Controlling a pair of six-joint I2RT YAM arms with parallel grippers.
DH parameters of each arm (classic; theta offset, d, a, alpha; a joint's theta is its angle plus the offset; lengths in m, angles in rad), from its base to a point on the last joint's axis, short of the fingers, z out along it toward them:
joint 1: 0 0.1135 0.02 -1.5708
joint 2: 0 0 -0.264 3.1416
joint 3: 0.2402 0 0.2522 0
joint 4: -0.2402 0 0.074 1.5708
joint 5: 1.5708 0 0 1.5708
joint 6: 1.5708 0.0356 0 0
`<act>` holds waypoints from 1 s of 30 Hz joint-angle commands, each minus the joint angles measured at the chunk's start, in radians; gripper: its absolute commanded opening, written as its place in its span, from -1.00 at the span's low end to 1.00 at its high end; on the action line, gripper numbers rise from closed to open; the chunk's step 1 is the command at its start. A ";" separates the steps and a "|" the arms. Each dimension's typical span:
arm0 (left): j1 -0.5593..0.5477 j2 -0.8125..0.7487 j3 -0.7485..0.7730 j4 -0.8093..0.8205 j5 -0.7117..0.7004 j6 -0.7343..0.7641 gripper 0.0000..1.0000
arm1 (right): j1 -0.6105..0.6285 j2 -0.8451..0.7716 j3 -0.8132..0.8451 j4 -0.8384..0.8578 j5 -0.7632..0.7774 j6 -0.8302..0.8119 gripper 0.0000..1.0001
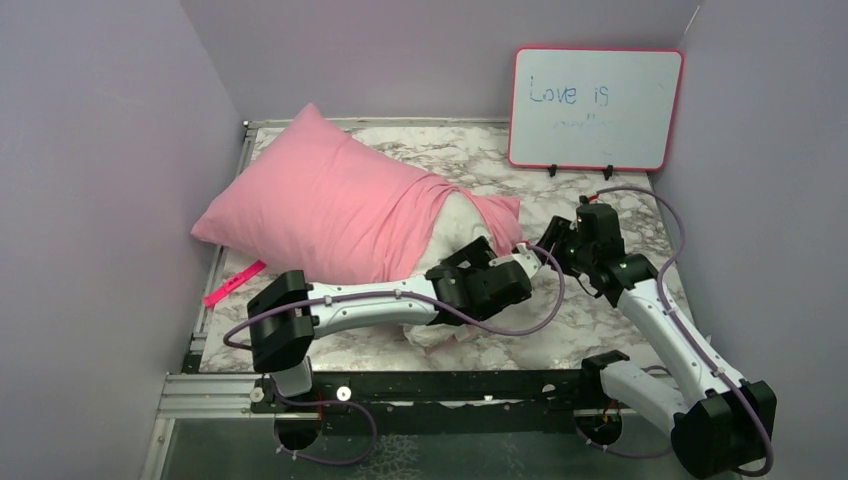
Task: Remove the pillowcase from the pillow
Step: Remove the pillow from the pillowcase.
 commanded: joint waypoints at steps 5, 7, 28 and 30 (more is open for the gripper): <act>0.011 0.128 -0.058 -0.116 -0.291 0.026 0.23 | -0.005 -0.010 -0.011 -0.012 0.043 0.009 0.18; 0.010 0.129 -0.070 -0.116 -0.291 0.002 -0.21 | -0.005 -0.010 -0.016 -0.010 0.046 0.010 0.18; 0.009 -0.230 -0.121 0.072 0.286 -0.003 -1.00 | -0.004 0.168 0.069 0.238 -0.619 -0.055 0.23; 0.008 -0.255 -0.139 0.094 0.322 -0.012 -1.00 | -0.005 0.200 0.088 0.228 -0.616 -0.064 0.02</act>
